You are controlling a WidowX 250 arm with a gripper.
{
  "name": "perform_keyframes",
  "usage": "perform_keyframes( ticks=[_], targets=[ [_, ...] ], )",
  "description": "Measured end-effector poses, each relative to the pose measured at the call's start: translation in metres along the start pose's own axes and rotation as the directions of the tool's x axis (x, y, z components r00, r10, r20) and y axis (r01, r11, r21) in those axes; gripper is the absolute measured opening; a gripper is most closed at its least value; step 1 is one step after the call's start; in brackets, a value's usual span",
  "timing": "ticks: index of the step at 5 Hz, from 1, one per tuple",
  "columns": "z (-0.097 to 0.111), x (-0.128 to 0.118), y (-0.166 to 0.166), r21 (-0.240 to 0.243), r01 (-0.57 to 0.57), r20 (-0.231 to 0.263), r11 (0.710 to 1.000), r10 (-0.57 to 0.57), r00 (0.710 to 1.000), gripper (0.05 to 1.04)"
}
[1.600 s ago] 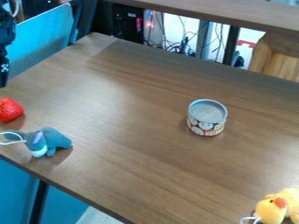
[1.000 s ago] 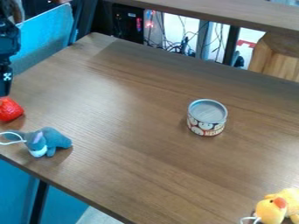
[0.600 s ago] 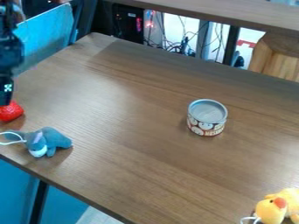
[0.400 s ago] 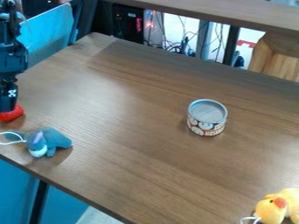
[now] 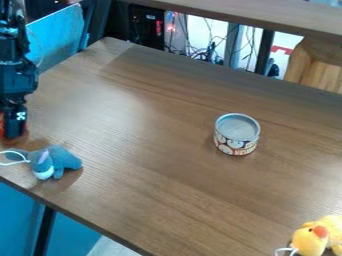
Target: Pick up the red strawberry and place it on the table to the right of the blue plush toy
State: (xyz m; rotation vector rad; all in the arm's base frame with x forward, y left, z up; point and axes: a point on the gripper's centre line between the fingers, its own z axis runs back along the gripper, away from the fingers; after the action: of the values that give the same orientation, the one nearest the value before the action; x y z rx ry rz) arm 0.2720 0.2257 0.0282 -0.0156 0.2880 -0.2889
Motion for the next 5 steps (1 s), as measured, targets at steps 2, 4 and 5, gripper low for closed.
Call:
perform_keyframes(
  ticks=[2,4,5],
  targets=[
    [0.001,0.011,-0.003,-0.017,-0.064,0.050,0.998,0.065,0.997,0.844],
    [0.099,-0.022,-0.026,-0.048,-0.277,0.305,0.960,0.278,0.911,0.844],
    [0.108,-0.012,-0.066,-0.097,-0.335,0.341,0.937,0.347,0.874,0.844]
  ],
)
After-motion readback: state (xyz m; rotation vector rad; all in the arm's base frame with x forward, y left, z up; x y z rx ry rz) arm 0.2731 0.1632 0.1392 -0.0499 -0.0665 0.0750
